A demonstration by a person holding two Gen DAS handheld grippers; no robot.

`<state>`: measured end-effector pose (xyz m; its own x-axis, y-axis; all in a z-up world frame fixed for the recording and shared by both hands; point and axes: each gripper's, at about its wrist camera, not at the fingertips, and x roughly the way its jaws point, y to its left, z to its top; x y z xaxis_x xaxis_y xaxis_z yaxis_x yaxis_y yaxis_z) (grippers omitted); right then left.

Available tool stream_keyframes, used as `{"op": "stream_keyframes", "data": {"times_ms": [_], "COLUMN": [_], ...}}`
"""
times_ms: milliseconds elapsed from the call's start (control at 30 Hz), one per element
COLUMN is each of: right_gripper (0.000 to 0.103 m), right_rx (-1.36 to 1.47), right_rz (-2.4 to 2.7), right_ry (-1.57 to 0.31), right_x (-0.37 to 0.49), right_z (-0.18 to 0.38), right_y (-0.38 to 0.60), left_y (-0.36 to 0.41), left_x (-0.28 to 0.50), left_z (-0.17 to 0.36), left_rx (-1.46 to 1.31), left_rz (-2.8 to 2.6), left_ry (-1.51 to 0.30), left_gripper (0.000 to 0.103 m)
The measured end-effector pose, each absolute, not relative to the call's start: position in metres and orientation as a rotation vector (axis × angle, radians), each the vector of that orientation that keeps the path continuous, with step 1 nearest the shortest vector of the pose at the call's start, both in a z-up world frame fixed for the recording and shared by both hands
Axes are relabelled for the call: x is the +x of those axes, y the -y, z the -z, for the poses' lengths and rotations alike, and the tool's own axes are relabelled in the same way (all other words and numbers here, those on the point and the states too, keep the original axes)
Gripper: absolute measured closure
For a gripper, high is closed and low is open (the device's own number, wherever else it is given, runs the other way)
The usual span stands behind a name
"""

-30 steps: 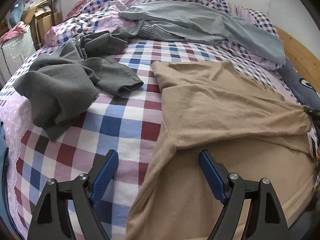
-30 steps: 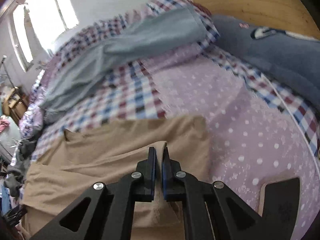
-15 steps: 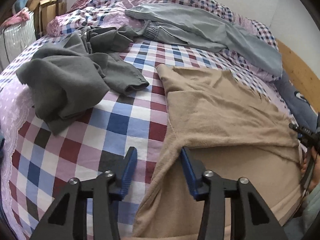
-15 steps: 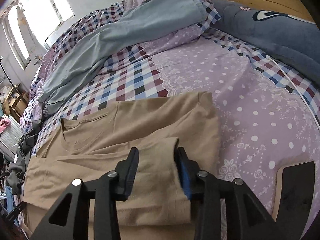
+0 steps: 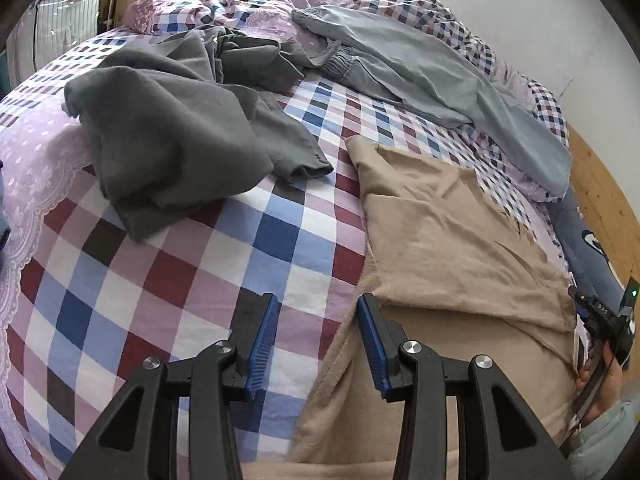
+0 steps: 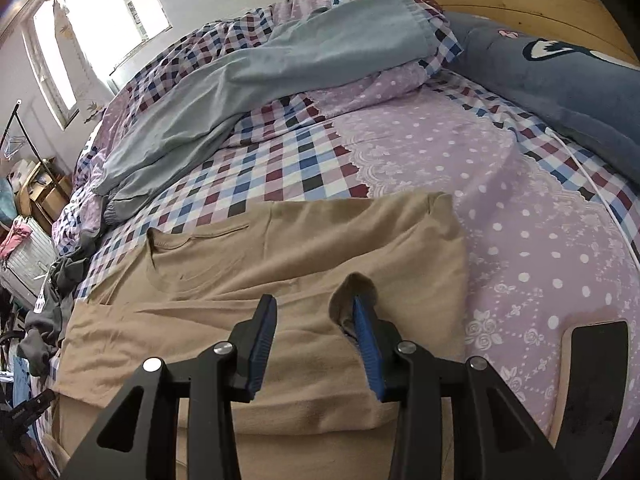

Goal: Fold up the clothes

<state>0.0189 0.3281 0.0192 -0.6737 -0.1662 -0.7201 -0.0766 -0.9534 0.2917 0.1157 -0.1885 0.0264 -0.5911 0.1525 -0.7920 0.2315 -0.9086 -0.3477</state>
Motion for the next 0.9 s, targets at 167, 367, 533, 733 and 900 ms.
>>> {"op": "stream_keyframes", "data": {"times_ms": [167, 367, 533, 733, 900], "right_gripper": [0.06, 0.055, 0.055, 0.056, 0.068], "right_rx": [1.16, 1.114, 1.238, 1.331, 1.4], "right_rz": [2.866, 2.861, 2.786, 2.752, 2.743], "right_ry": [0.586, 0.843, 0.705, 0.536, 0.446], "right_x": [0.028, 0.04, 0.052, 0.063, 0.057], "right_z": [-0.031, -0.034, -0.029, -0.018, -0.009], "right_y": [-0.353, -0.398, -0.391, -0.379, -0.372], "left_y": [0.196, 0.211, 0.198, 0.175, 0.146], "left_x": [0.114, 0.133, 0.119, 0.097, 0.106], "left_z": [-0.026, -0.064, -0.082, -0.052, -0.039], "left_rx": [1.387, 1.105, 1.064, 1.288, 1.41], "left_rz": [2.66, 2.729, 2.828, 2.785, 2.77], "left_ry": [-0.746, -0.909, -0.806, -0.737, -0.597], "left_gripper": [0.061, 0.063, 0.058, 0.058, 0.058]}}
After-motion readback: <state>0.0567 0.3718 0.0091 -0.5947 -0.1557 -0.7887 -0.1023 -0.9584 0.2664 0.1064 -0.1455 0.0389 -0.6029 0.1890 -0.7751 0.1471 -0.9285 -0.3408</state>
